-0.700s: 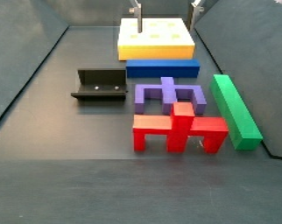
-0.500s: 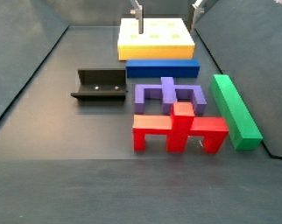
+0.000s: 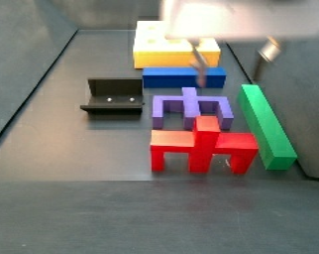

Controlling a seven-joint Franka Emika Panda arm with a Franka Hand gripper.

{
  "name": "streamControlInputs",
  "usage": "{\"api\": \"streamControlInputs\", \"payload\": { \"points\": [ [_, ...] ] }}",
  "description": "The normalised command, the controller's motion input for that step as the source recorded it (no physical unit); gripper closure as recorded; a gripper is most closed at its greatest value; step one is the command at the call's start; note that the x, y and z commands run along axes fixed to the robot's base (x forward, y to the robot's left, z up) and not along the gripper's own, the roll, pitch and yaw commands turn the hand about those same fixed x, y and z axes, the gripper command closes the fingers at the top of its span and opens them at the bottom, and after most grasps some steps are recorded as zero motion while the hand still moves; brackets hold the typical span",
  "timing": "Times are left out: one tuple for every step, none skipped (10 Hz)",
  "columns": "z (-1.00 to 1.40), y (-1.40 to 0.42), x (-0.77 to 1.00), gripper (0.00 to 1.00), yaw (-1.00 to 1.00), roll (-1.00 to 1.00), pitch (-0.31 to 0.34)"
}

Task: Pick up the green object. Move up. Move to above the board. Insert the green object.
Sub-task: Pick up the green object.

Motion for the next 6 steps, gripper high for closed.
{"api": "streamControlInputs", "payload": {
  "points": [
    [-0.71, 0.12, -0.85, 0.00, -0.14, -0.05, -0.271],
    [-0.43, 0.00, -0.59, 0.00, -0.21, -0.02, -0.223],
    [-0.22, -0.12, -0.48, 0.00, -0.32, 0.00, -0.170],
    [-0.23, 0.00, -0.43, 0.00, -0.28, -0.02, -0.173],
    [-0.21, 0.00, -0.23, 0.00, -0.15, -0.01, -0.151],
    [-0.29, 0.00, 0.00, 0.00, -0.04, -0.01, -0.044]
  ]
}}
